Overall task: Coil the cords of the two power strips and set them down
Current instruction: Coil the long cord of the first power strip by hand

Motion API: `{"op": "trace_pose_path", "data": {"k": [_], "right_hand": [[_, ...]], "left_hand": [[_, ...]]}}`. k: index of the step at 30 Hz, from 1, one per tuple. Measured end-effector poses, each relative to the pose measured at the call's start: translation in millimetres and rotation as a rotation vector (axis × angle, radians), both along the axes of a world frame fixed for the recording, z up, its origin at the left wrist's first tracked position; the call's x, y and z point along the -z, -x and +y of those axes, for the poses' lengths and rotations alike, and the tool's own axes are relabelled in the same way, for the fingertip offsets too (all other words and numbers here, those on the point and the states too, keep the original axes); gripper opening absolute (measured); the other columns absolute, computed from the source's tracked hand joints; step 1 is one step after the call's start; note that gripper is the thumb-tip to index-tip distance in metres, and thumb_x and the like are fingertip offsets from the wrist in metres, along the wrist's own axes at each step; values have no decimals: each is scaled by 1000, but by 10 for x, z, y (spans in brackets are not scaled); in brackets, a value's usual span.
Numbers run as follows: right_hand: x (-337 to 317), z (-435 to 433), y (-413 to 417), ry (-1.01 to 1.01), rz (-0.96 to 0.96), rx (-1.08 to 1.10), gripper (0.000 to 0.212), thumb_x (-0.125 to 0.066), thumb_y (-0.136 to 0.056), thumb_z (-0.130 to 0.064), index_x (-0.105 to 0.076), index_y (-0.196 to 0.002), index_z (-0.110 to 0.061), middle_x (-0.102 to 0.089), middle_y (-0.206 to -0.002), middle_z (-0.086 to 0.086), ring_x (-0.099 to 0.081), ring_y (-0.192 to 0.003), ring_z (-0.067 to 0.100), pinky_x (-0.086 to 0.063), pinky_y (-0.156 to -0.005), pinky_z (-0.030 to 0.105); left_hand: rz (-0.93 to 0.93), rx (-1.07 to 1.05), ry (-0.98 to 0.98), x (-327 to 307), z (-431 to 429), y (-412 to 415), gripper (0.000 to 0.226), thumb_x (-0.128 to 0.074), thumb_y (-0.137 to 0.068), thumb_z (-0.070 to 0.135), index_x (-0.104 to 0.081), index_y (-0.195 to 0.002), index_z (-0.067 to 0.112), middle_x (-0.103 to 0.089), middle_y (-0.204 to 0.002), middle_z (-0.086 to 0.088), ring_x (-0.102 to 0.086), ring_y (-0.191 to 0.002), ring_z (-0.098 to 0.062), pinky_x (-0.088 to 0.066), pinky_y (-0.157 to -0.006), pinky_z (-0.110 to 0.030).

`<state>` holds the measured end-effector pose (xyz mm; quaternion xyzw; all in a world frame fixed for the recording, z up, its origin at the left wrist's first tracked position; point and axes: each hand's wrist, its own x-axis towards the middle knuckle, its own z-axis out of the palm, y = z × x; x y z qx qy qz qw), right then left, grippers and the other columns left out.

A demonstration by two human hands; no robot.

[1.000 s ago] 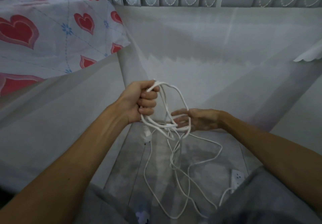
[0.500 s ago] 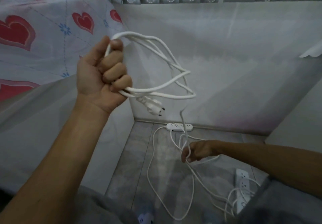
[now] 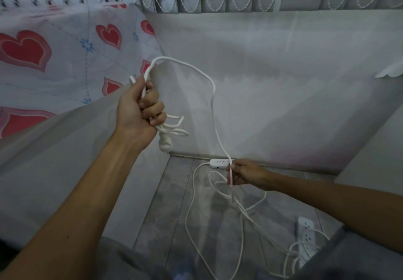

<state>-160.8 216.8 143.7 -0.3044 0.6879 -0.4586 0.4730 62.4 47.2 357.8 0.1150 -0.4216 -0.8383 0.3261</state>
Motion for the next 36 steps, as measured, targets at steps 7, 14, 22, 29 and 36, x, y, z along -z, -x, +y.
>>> {"op": "trace_pose_path", "data": {"k": [7, 14, 22, 29, 36], "right_hand": [[-262, -118, -308, 51, 324, -126, 29, -42, -104, -20, -67, -103, -4, -48, -64, -1, -44, -49, 10, -39, -45, 24], [-532, -202, -696, 163, 711, -506, 26, -52, -94, -26, -76, -91, -16, -59, -61, -11, -55, -54, 9, -47, -58, 34], [-1057, -120, -637, 354, 364, -222, 13, -66, -77, -7, -76, -84, -2, -59, -57, -1, -47, -53, 4, -36, -53, 19], [-1063, -98, -230, 470, 274, 47, 26, -81, -79, -16, -58, -91, -10, -62, -67, 4, -56, -66, 16, -49, -66, 34], [-871, -102, -89, 238, 553, 14, 48, -66, -78, -65, -70, -90, -18, -71, -86, 7, -64, -76, 18, -55, -79, 45]], "left_hand": [[-202, -52, 226, 11, 100, 151, 36, -38, -102, 46, -44, -75, 23, -20, -48, 10, -15, -35, -4, -7, -39, -20], [-561, 50, 718, 283, 234, 363, 37, -39, -104, 38, -42, -75, 17, -31, -50, 7, -24, -39, -8, -19, -39, -17], [-951, 438, 865, 631, 245, 369, 41, -35, -105, 40, -55, -92, 7, -71, -72, -9, -68, -56, -33, -55, -48, -32], [-909, 626, 438, 488, 336, 374, 54, -34, -94, 67, -46, -78, 17, -24, -50, 5, -17, -36, -6, -18, -38, -14], [-912, 728, 452, 395, 374, 296, 47, -40, -96, 60, -47, -77, 17, -18, -51, 8, -12, -36, -3, -6, -38, -16]]}}
